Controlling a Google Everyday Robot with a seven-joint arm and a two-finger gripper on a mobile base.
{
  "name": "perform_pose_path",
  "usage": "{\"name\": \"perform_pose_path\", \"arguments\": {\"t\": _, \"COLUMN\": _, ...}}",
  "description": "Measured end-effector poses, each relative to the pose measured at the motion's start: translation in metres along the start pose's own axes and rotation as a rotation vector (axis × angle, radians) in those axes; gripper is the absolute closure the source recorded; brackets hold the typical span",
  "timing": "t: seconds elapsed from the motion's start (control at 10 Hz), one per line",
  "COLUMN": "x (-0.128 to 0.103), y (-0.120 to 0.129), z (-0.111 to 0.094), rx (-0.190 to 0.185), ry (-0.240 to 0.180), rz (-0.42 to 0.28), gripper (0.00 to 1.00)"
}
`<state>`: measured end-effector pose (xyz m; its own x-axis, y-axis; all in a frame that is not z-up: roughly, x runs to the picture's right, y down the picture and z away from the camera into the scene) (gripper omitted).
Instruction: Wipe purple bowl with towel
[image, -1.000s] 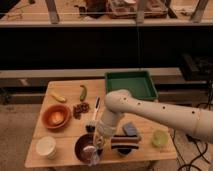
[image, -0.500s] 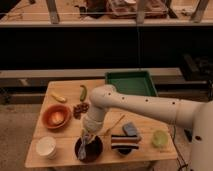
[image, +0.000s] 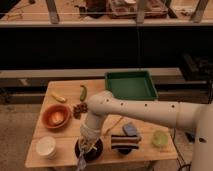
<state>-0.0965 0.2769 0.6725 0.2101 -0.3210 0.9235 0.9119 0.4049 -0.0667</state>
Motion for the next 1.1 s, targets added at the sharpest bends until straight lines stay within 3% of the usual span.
{"name": "perform_pose_path", "arguments": {"t": 0.3, "x": -0.001, "y": 0.035, "z": -0.006, "rx": -0.002, "ry": 0.004, "rz": 0.038, "gripper": 1.0}}
{"name": "perform_pose_path", "arguments": {"t": 0.5, "x": 0.01, "y": 0.059, "z": -0.018, "rx": -0.012, "ry": 0.025, "rz": 0.089, "gripper": 1.0}}
{"name": "perform_pose_path", "arguments": {"t": 0.8, "x": 0.032, "y": 0.047, "z": -0.027, "rx": -0.006, "ry": 0.039, "rz": 0.1, "gripper": 1.0}}
{"name": "perform_pose_path", "arguments": {"t": 1.1, "x": 0.041, "y": 0.004, "z": -0.023, "rx": 0.009, "ry": 0.041, "rz": 0.072, "gripper": 1.0}}
